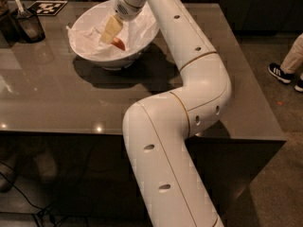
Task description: Pick apple from white bowl
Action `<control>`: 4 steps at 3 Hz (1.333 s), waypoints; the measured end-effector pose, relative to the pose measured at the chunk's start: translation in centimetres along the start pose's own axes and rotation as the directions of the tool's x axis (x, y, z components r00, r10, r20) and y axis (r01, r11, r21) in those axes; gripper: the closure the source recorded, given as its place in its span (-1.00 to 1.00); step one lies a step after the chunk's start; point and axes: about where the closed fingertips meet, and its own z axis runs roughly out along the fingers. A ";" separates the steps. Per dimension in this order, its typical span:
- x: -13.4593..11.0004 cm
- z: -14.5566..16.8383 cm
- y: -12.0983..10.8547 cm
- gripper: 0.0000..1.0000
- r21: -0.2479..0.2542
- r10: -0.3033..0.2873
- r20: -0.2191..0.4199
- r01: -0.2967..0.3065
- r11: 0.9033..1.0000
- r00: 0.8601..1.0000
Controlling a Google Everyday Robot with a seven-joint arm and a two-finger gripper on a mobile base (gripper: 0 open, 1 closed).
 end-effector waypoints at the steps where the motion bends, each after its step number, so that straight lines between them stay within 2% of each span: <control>1: 0.1 0.8 0.2 -1.00 -0.009 -0.005 -0.010 0.004 1.000 1.000; 2: 0.8 3.0 0.2 -1.00 -0.029 0.031 -0.009 -0.031 0.999 0.999; 4: 0.6 2.6 0.1 -1.00 -0.024 0.029 0.000 -0.029 0.999 1.000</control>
Offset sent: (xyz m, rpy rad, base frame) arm -0.0042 0.0011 -0.0318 0.0043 0.0414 -0.0423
